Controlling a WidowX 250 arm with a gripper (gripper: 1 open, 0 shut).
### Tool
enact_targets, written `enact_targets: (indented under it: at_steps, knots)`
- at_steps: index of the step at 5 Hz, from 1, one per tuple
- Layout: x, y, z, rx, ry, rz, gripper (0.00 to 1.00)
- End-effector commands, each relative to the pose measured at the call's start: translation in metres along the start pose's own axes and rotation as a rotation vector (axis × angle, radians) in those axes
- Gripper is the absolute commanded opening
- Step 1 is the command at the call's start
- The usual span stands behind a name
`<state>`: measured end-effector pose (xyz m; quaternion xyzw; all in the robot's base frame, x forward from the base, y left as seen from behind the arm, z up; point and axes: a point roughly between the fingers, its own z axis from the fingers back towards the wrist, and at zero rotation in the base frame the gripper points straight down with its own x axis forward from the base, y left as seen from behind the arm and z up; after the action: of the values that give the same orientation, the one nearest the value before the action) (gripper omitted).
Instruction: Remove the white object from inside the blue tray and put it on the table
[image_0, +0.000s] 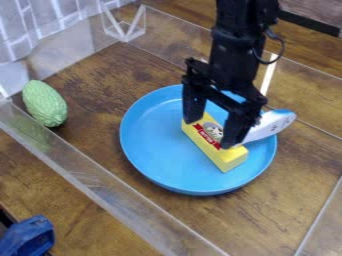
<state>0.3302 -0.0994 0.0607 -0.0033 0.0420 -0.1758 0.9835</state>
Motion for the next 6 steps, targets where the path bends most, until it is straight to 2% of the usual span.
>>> enact_targets:
  at_steps: [1, 3, 5, 6]
  knots:
    - [0.015, -0.003, 0.013, -0.005, -0.091, 0.013, 1.0]
    - [0.023, 0.004, 0.011, -0.001, -0.125, 0.109, 1.0]
    - [0.026, 0.034, 0.023, -0.005, -0.14, 0.119, 1.0]
    - [0.021, 0.046, 0.017, -0.025, -0.135, 0.09, 1.0]
